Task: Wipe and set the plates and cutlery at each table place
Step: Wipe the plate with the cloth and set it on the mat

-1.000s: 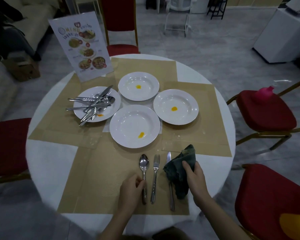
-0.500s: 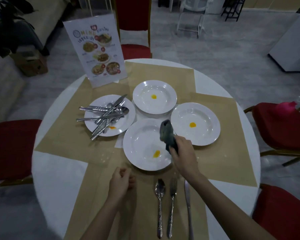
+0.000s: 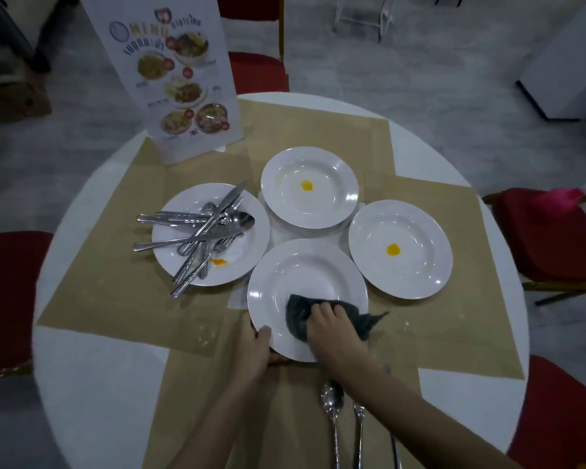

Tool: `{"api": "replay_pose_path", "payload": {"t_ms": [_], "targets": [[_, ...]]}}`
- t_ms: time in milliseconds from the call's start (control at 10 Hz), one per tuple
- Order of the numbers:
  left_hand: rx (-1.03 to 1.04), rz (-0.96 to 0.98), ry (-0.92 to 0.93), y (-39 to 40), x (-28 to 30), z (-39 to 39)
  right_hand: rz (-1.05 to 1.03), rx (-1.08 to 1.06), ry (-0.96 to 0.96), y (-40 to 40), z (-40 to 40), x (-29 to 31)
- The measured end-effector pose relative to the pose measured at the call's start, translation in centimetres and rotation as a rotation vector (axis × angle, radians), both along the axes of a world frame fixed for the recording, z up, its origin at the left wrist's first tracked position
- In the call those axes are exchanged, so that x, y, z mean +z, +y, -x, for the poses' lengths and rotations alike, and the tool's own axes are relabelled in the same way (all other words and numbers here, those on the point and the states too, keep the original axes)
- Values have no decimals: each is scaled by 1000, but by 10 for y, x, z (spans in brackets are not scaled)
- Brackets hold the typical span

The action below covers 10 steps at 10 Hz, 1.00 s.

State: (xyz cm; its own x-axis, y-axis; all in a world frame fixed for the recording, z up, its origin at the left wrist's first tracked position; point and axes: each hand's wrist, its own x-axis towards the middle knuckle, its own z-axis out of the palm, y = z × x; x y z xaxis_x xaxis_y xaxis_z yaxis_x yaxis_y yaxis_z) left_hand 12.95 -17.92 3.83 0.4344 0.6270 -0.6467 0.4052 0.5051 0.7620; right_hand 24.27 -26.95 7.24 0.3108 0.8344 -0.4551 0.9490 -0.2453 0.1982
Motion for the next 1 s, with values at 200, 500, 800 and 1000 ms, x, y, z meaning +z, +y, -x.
{"api": "replay_pose_path", "payload": {"t_ms": [200, 500, 800, 1000], "targets": [[2, -25, 3, 5, -4, 5, -87, 8, 163, 8, 23, 1], [27, 80, -89, 0, 10, 8, -58, 113, -143, -39, -60, 6], [-22, 61, 48, 7, 3, 23, -309, 52, 145, 10, 42, -24], [42, 119, -92, 7, 18, 27, -262, 212, 78, -23, -9, -10]]}}
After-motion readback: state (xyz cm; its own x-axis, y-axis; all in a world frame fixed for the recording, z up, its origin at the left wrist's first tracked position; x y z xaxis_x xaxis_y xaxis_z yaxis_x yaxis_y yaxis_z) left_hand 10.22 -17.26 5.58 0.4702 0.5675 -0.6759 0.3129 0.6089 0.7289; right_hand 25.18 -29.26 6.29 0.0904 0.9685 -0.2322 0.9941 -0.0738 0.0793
